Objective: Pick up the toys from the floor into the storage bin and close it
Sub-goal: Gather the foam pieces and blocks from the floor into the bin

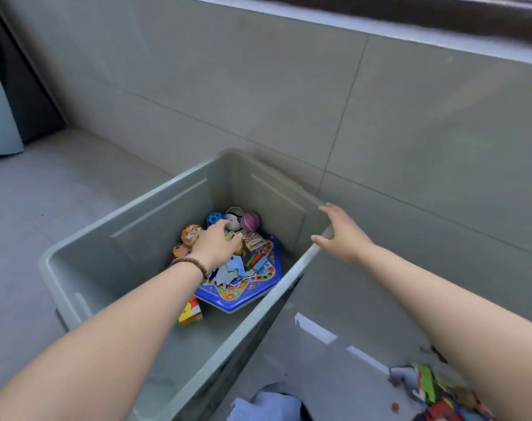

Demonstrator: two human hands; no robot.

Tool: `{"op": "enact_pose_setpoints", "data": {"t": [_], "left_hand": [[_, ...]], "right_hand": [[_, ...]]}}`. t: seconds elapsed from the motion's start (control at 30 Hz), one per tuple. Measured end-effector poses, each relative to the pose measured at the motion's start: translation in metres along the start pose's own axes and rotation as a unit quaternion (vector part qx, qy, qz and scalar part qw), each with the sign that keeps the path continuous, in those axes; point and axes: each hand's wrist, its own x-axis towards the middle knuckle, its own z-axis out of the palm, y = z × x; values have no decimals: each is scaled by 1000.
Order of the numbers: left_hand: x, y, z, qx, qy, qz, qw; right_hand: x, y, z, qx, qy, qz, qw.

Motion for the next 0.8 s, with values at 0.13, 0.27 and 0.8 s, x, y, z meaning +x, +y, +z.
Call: {"op": "enact_pose_setpoints", "data": {"t": [0.13,0.27,0.8], "left_hand": [[-21,74,30,76,-3,114,991],[-51,140,88,134,-40,204,969],[-140,176,373,241,-327,193,893]], "right_hand": [[-56,59,-50,0,39,42,998],[-128,127,-84,19,54,123,991],[-350,360,18,237,-1,432,870]]}}
